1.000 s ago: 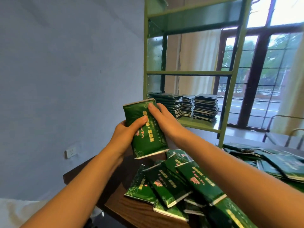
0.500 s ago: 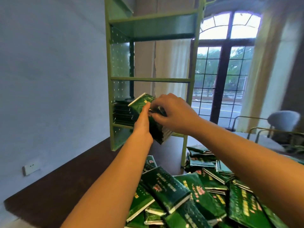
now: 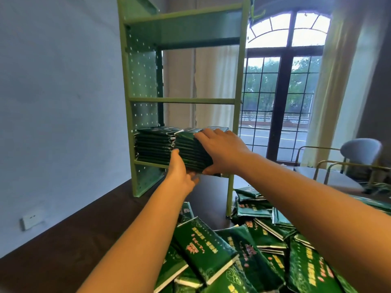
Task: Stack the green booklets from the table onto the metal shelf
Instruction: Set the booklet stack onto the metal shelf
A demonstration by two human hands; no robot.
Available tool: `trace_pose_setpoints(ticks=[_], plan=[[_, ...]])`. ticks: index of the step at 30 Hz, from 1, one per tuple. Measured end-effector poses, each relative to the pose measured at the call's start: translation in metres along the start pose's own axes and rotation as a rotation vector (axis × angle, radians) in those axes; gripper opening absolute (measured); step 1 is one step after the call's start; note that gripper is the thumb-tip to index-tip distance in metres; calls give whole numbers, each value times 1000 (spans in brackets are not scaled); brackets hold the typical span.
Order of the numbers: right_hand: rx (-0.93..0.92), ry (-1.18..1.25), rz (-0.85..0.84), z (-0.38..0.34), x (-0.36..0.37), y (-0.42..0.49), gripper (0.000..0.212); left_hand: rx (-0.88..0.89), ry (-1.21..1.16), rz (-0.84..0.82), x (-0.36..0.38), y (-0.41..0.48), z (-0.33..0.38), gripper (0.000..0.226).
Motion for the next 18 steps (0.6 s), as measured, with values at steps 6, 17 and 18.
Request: trace_pose_setpoints(ticks=[6, 17, 18], plan=[[-28, -84, 9, 0, 10, 6, 90, -120, 573, -1, -26, 6, -14, 37], [-13, -107, -23, 10, 20, 19, 90, -79, 459, -18, -11, 21, -15, 32], [-12, -110, -24, 12, 21, 20, 90, -68, 461, -17, -9, 23, -15, 32]])
Point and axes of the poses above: each hand's wrist, its own y-axis towards the middle knuckle, its own x-axis out of the palm, z = x × y, the point moved 1 cm from there along y, towards the middle knuckle, and after that the axes turned 6 degrees about -z, right-handed, at the moved point
